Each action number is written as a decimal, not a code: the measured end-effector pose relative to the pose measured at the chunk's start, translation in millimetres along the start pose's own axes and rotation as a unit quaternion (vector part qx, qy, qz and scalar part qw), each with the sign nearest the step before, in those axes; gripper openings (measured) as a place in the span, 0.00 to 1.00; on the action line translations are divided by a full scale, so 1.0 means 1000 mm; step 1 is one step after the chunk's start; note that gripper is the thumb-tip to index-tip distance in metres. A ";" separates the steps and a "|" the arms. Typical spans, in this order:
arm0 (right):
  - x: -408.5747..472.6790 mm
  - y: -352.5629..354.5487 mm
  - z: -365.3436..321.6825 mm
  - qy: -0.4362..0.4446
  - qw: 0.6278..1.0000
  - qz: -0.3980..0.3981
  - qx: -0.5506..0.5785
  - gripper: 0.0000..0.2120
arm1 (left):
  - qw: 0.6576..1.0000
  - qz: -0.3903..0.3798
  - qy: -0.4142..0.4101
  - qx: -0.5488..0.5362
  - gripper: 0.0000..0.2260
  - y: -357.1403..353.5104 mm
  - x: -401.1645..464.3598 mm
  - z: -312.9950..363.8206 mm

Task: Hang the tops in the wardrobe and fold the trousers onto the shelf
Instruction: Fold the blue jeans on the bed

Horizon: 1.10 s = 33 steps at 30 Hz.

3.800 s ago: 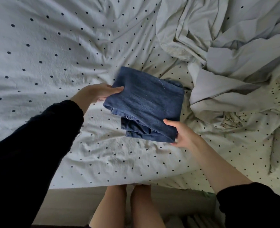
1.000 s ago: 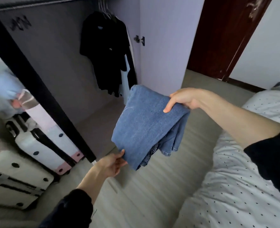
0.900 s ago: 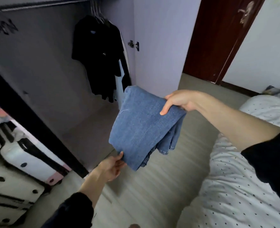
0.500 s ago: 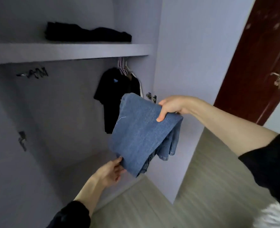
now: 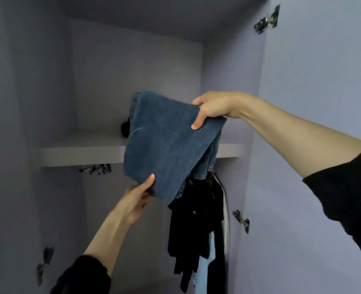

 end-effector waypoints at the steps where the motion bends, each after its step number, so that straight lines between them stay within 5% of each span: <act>1: 0.010 0.008 -0.007 0.017 1.000 0.013 0.010 0.17 | 0.999 0.017 -0.029 0.009 0.19 0.003 0.012 0.014; 7: 0.095 0.036 -0.035 0.094 0.983 0.040 0.150 0.15 | 0.967 0.160 -0.191 0.049 0.28 0.041 0.103 0.120; 13: 0.193 0.032 -0.063 0.135 0.965 0.033 0.222 0.12 | 0.947 0.204 -0.228 0.099 0.30 0.087 0.165 0.173; 17: 0.245 0.017 -0.102 0.165 0.963 -0.013 0.212 0.17 | 0.936 0.244 -0.225 0.115 0.29 0.122 0.180 0.181; 22: 0.313 -0.012 -0.147 0.199 0.944 -0.167 0.201 0.10 | 0.906 0.318 -0.239 0.146 0.27 0.162 0.176 0.189; 28: 0.401 -0.049 -0.193 0.167 0.940 -0.266 0.136 0.30 | 0.879 0.353 -0.147 0.285 0.22 0.176 0.179 0.187; 31: 0.444 -0.080 -0.208 0.177 0.976 -0.127 -0.020 0.31 | 0.870 0.299 -0.020 0.391 0.28 0.173 0.198 0.173; 33: 0.470 -0.107 -0.210 0.207 0.968 -0.017 -0.145 0.34 | 0.818 0.255 0.066 0.511 0.28 0.182 0.217 0.163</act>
Point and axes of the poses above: each hand's wrist, its own x-axis towards the middle knuckle, its own y-axis out of the back of the hand, z = x × y, the point moved 2 cm from there along x, towards the middle knuckle, and after that the axes turned 11 degrees about -y, right-handed, at the moved point
